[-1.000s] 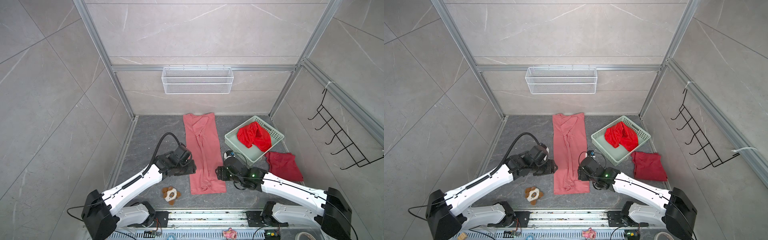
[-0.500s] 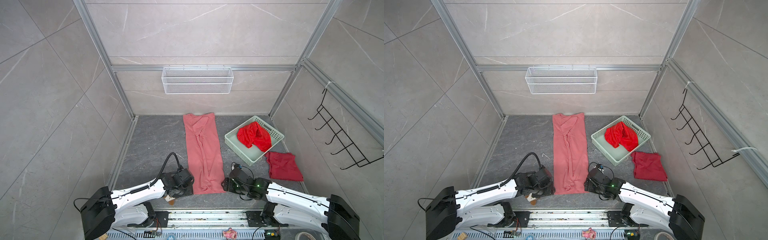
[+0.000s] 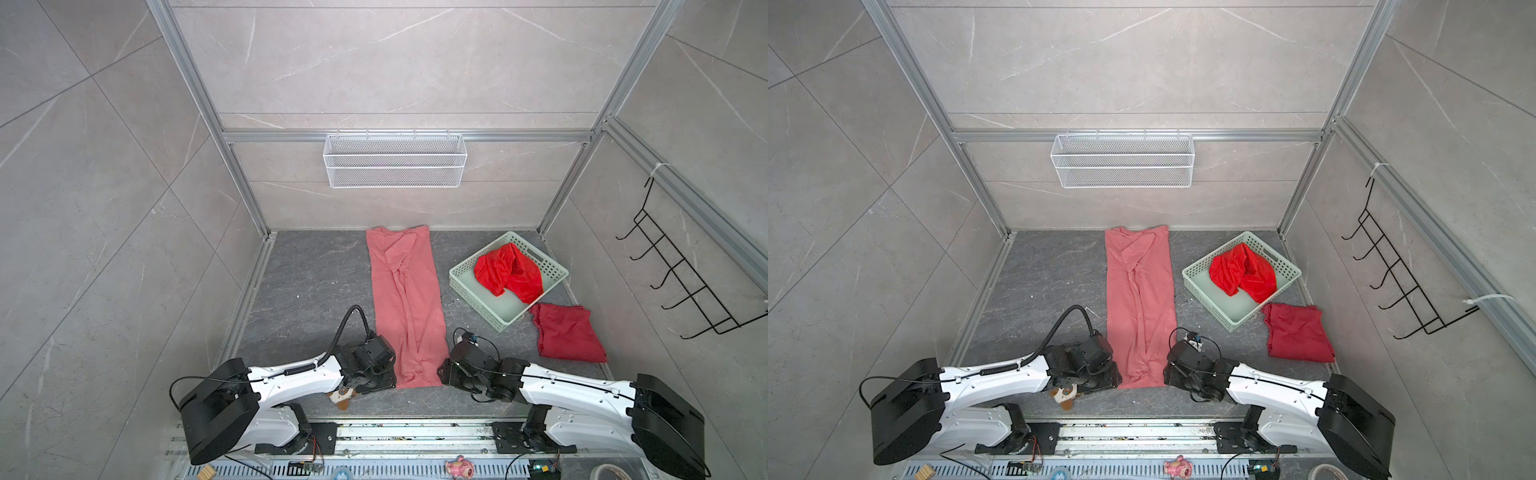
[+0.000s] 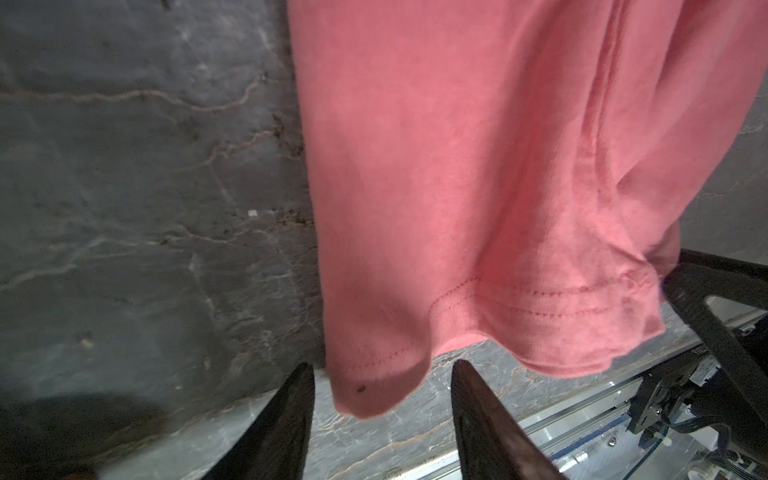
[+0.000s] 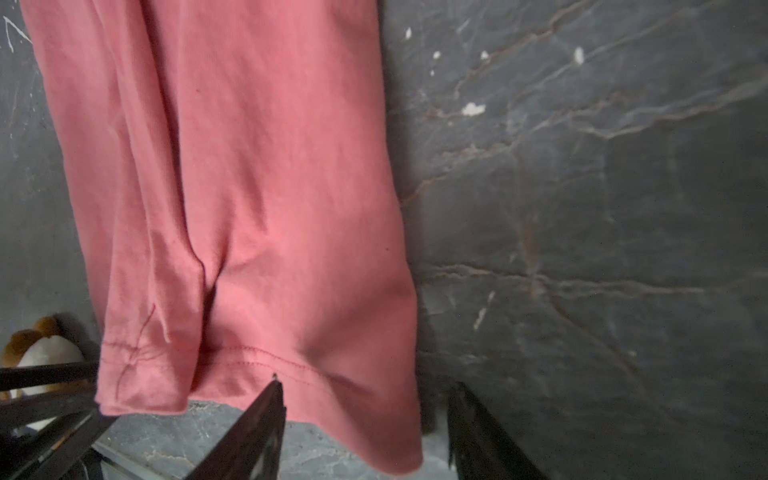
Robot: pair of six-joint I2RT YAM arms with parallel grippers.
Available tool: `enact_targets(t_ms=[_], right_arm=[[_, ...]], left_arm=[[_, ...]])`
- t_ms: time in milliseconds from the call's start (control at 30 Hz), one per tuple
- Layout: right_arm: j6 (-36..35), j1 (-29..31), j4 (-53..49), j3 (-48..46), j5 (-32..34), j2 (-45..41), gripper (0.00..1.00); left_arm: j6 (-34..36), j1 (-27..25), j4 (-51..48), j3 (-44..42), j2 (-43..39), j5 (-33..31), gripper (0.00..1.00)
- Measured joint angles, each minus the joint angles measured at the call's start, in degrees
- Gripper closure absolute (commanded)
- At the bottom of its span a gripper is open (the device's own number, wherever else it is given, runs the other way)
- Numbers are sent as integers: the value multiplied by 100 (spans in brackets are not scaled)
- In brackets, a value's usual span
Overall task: Fold and stack the t-shirts
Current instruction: 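Move both grippers to the pink strip's near hem and grasp it, then lift the near hem with both grippers and fold it toward the far end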
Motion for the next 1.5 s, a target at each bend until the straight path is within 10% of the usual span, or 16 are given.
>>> enact_targets(t_ms=[167,300,467,1100,1500], right_arm=[[50,68,72,118,35,247,50],[120,149,157,142,33,442,84],[221,258,92,155,66,505,100],[9,1637,-2096,2610,1755,415,100],[-1067,149,-1860,4138,2531,1845,100]], left_arm=[[-17,0,262,-149,-35,42,49],[37,0,501,-240,-4,46,76],[155,0,651,-334,-31,35,100],[651,74,-1154,861,-1790,-640,100],[1991,2304,-114,2050,122,37,100]])
